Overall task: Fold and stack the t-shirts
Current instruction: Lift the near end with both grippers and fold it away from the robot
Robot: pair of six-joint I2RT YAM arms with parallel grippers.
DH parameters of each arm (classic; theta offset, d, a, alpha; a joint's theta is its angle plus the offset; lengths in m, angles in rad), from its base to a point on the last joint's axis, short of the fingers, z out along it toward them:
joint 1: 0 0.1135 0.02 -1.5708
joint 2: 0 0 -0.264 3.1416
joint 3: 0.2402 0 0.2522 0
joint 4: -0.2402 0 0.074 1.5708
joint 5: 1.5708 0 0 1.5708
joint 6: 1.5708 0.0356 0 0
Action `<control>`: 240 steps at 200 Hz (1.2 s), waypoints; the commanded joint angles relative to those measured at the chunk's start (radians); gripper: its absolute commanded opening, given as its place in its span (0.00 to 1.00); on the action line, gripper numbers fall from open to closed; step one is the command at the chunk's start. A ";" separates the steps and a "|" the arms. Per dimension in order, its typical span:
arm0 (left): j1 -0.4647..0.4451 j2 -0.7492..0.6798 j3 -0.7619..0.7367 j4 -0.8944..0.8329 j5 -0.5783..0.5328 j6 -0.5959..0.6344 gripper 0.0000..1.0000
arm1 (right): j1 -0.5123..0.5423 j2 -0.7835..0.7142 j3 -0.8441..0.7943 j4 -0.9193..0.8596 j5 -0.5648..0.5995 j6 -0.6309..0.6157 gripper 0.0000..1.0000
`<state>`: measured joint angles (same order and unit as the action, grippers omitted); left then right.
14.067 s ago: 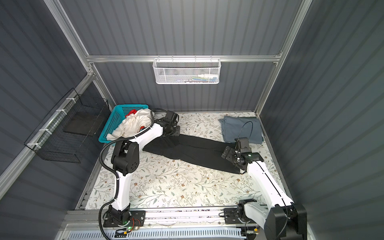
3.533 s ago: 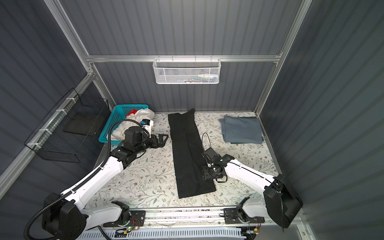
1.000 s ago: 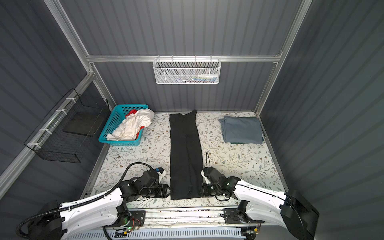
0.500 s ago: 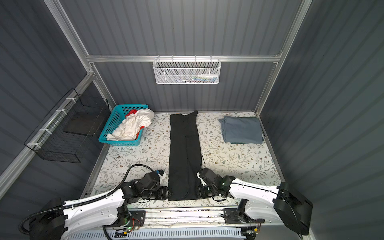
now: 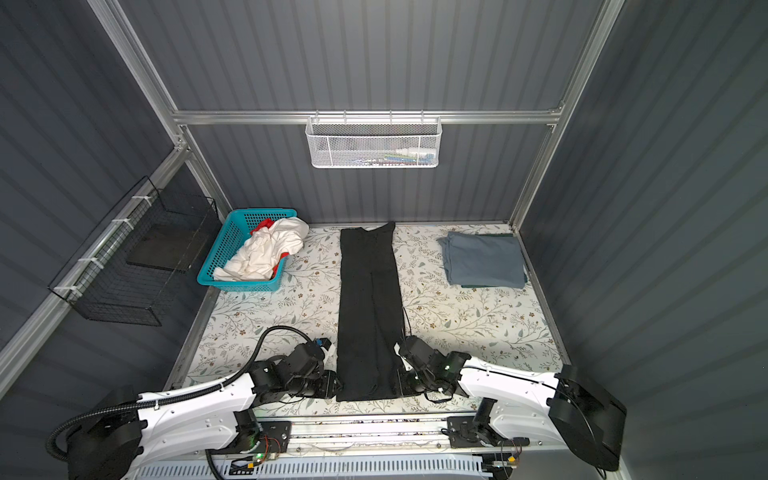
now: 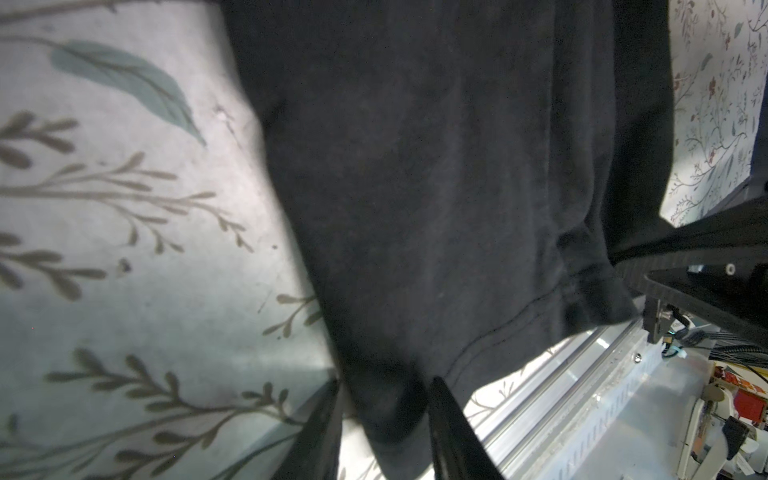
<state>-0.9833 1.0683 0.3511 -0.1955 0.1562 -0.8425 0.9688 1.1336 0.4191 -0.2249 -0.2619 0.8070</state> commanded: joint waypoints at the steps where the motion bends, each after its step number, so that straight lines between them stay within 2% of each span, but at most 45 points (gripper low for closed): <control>1: -0.009 0.054 0.003 -0.039 -0.029 0.015 0.30 | 0.004 -0.009 0.020 -0.002 0.022 0.004 0.00; 34: -0.017 0.153 0.056 0.005 -0.003 0.039 0.12 | 0.004 -0.008 0.016 0.003 0.029 0.006 0.00; 65: -0.018 0.186 0.116 -0.003 -0.004 0.066 0.00 | 0.003 -0.046 0.017 0.002 0.035 0.012 0.00; 91: -0.018 0.181 0.157 -0.047 -0.046 0.075 0.00 | 0.003 -0.084 0.042 -0.005 0.036 0.041 0.00; 126: -0.012 0.165 0.207 -0.051 -0.091 0.072 0.00 | -0.003 -0.110 0.074 -0.029 0.094 0.057 0.00; 174: 0.072 0.203 0.275 -0.071 -0.060 0.111 0.00 | -0.020 -0.134 0.114 -0.060 0.108 0.039 0.00; 209: 0.154 0.177 0.305 -0.094 -0.060 0.128 0.00 | -0.103 -0.152 0.129 -0.059 0.079 0.010 0.00; 240: 0.195 0.231 0.360 -0.096 -0.074 0.148 0.00 | -0.205 -0.147 0.165 -0.086 0.055 -0.026 0.00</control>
<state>-0.8135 1.2663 0.6445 -0.2665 0.0963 -0.7361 0.8280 0.9897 0.5373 -0.2756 -0.1913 0.8242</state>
